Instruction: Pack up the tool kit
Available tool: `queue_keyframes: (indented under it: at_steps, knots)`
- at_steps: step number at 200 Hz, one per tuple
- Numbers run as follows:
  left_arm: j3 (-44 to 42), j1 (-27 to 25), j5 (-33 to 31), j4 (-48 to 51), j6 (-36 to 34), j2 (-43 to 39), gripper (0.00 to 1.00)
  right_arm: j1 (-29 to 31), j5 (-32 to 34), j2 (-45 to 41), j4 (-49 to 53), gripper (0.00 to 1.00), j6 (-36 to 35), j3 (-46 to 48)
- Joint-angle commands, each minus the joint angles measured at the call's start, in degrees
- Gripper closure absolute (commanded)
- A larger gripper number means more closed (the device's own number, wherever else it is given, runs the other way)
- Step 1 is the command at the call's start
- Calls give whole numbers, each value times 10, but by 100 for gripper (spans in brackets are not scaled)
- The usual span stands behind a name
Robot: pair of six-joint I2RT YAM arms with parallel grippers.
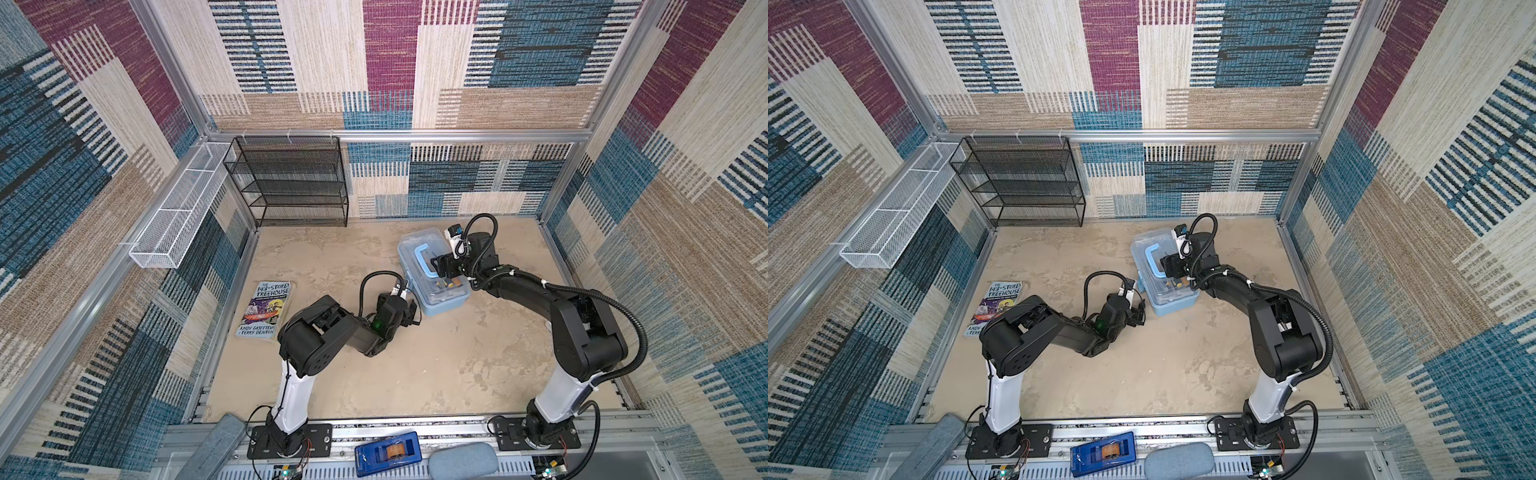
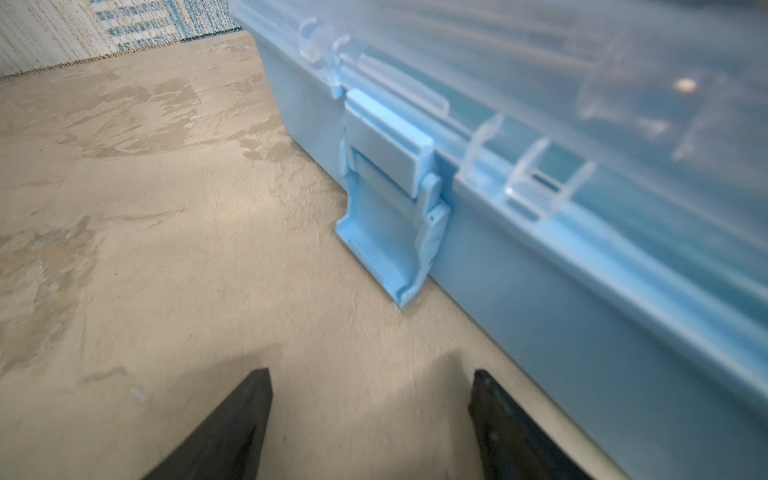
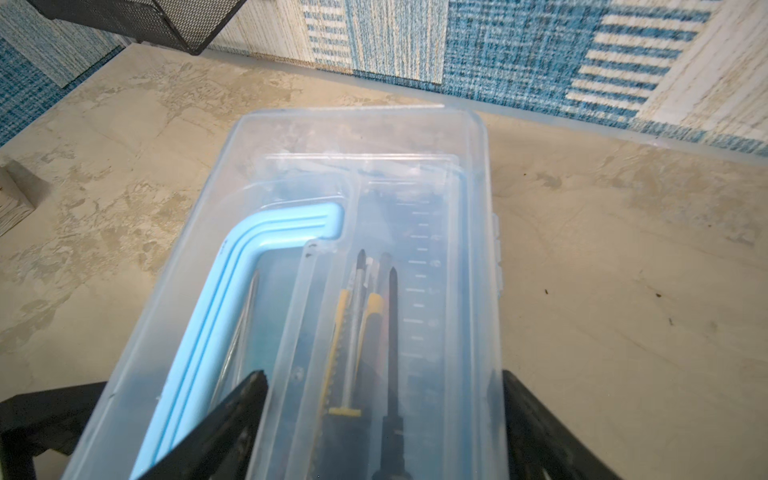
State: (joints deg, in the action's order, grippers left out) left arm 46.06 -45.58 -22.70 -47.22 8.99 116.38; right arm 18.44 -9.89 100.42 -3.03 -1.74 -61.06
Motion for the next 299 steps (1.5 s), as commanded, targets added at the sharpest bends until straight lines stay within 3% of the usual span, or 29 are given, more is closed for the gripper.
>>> queue_keyframes:
  at_steps: [1,87,156,204,238,299]
  knots:
    - [-10,-8,-24,-51,-14,2,21,12,5,1,202,22,-27,37]
    - [-72,-24,-35,-136,-3,-10,21,33,9,-67,209,24,22,109]
    - [-132,-51,-35,-225,12,15,21,59,19,-73,218,24,71,101]
    - [-129,-64,-51,-221,-6,15,22,82,24,-94,205,25,86,132]
    - [-121,-66,-99,-208,-13,19,22,84,36,-122,199,24,99,169]
    - [-120,-65,-100,-248,-26,31,23,90,24,-157,186,26,115,213]
